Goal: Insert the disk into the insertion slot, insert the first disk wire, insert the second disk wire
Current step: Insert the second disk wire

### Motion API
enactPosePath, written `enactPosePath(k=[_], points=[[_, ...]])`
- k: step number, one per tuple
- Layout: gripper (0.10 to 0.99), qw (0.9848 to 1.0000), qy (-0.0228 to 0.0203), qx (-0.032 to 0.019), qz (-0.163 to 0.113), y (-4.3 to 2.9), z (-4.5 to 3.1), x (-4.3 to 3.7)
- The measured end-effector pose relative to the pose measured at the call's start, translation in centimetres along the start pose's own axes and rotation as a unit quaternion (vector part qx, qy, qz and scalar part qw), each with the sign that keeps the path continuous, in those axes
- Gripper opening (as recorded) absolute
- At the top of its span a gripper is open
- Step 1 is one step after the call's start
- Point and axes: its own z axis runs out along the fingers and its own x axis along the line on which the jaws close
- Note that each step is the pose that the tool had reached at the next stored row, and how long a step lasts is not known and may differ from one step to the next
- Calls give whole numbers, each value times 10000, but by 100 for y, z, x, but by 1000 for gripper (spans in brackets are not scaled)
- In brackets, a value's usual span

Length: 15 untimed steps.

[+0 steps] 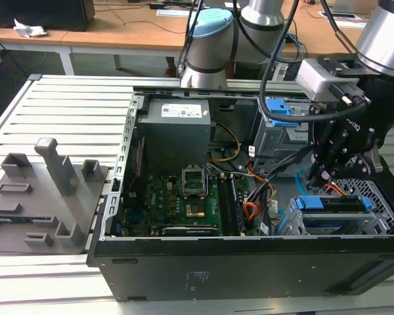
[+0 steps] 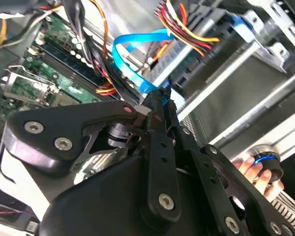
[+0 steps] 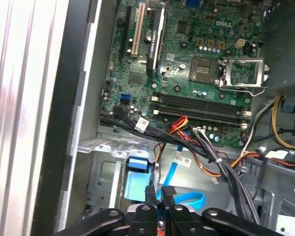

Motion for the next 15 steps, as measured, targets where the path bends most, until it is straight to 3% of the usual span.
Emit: enactPosePath(k=[1,4,8,11,15], points=[[161,10000,0,0,0,7,2,56],[161,10000,-1,-3,0,-33,8,107],[161,10000,-2,-11,-1,-94,27,133],[161,10000,-2,-12,0,-109,79,146],[161,10000,-1,-12,0,-111,81,147]])
